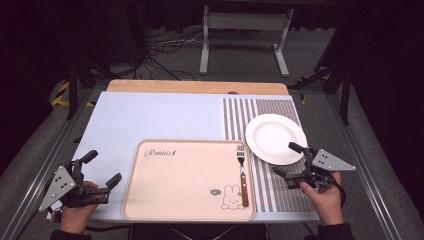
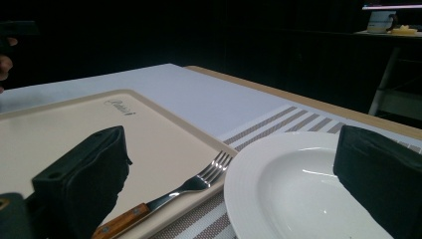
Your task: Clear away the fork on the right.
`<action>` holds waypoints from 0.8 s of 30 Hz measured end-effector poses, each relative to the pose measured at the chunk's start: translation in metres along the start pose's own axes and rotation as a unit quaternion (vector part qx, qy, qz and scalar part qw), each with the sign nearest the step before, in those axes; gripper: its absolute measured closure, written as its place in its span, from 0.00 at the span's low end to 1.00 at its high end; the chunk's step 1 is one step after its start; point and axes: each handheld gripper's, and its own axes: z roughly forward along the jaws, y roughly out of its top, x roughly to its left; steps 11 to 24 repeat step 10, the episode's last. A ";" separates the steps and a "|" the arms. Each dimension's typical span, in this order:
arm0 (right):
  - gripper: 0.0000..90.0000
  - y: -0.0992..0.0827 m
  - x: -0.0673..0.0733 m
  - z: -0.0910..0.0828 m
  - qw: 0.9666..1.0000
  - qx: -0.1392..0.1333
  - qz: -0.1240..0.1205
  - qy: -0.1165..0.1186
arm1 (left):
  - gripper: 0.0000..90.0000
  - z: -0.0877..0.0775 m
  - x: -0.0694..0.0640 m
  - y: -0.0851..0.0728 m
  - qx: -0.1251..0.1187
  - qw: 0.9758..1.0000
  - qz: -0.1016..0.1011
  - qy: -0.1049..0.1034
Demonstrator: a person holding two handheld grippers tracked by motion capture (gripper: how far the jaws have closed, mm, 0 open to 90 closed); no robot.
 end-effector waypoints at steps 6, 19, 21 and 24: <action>0.02 -0.012 0.001 -0.001 1.000 0.000 0.005 -0.001 | 0.00 0.000 0.000 0.000 0.000 1.000 0.001 -0.002; 0.03 -0.020 -0.001 -0.002 1.000 0.003 0.019 -0.007 | 0.00 0.000 0.000 0.000 -0.001 1.000 0.000 -0.001; 0.03 -0.020 -0.001 -0.002 1.000 0.003 0.019 -0.007 | 0.00 0.000 0.000 0.000 -0.001 1.000 0.000 -0.001; 0.03 -0.020 -0.001 -0.002 1.000 0.003 0.019 -0.007 | 0.00 0.000 0.000 0.000 -0.001 1.000 0.000 -0.001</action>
